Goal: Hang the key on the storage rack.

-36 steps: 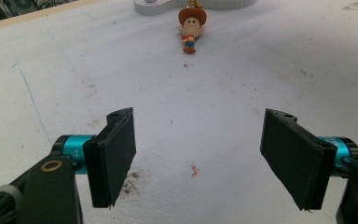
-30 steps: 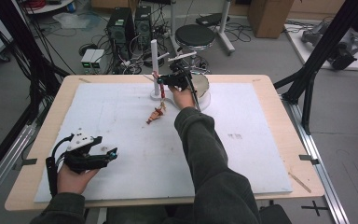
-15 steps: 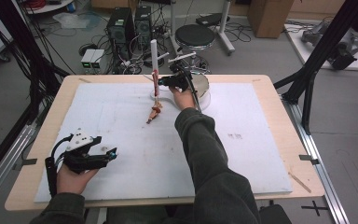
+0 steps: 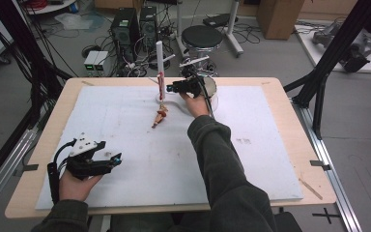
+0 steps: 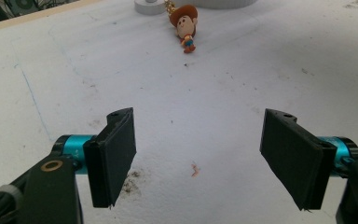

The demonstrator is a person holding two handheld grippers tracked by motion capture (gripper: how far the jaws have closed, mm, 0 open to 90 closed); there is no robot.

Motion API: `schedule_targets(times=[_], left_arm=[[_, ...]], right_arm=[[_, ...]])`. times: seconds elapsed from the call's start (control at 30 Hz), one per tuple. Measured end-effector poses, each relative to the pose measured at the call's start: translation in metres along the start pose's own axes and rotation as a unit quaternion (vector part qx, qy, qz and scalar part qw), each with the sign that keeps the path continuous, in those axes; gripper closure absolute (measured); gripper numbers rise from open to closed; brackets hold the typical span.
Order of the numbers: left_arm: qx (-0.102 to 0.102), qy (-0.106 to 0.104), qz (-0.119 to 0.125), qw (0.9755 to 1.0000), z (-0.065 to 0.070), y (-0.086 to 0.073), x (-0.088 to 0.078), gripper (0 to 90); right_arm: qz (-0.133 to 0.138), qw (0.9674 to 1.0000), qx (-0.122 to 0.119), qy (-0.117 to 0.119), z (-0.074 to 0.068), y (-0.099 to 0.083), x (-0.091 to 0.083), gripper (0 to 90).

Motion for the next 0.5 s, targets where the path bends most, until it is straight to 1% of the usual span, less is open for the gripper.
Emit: schedule_targets(times=[0.03,0.1,0.13,0.3,0.33,0.37,0.43,0.5], left_arm=[[-0.001,-0.001,0.000,1.0000,0.001,0.000,0.000,27.0],[0.002,0.000,-0.001,1.0000,0.001,0.000,0.000,27.0],[0.003,0.000,-0.001,1.0000,0.001,0.000,0.000,27.0],[0.004,0.000,-0.002,1.0000,0.000,-0.001,0.000,27.1],[0.003,0.000,-0.002,1.0000,0.000,-0.001,0.000,27.1],[0.003,0.001,-0.002,1.0000,0.000,-0.001,0.000,27.2],[0.005,0.000,-0.003,1.0000,0.001,-0.001,0.000,27.1],[0.009,0.002,-0.004,0.9999,0.001,-0.002,0.000,27.2]], right_arm=[[-0.002,1.0000,-0.002,0.003,0.000,-0.001,-0.001,57.1],[-0.002,0.9999,0.001,0.010,-0.003,-0.001,-0.003,55.2],[-0.001,0.9999,-0.003,0.013,-0.004,-0.001,-0.004,54.6],[-0.003,0.9996,-0.005,0.027,-0.013,0.000,-0.008,50.6],[-0.004,0.9996,-0.006,0.027,-0.014,0.000,-0.009,50.3],[-0.003,0.9995,-0.012,0.029,-0.016,0.000,-0.010,49.9],[0.007,0.9995,-0.018,0.026,-0.018,0.000,-0.014,50.0],[0.009,0.9995,-0.016,0.027,-0.018,-0.004,-0.018,49.6]])
Point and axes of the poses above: each handheld gripper's, and its own axes: x roughly forward along the jaws, y roughly out of its top, z roughly to its right, the point moved 10 cm from there along x, roughly forward along the jaws, and after that the axes turned 15 degrees about y, right-handed, at the moved point
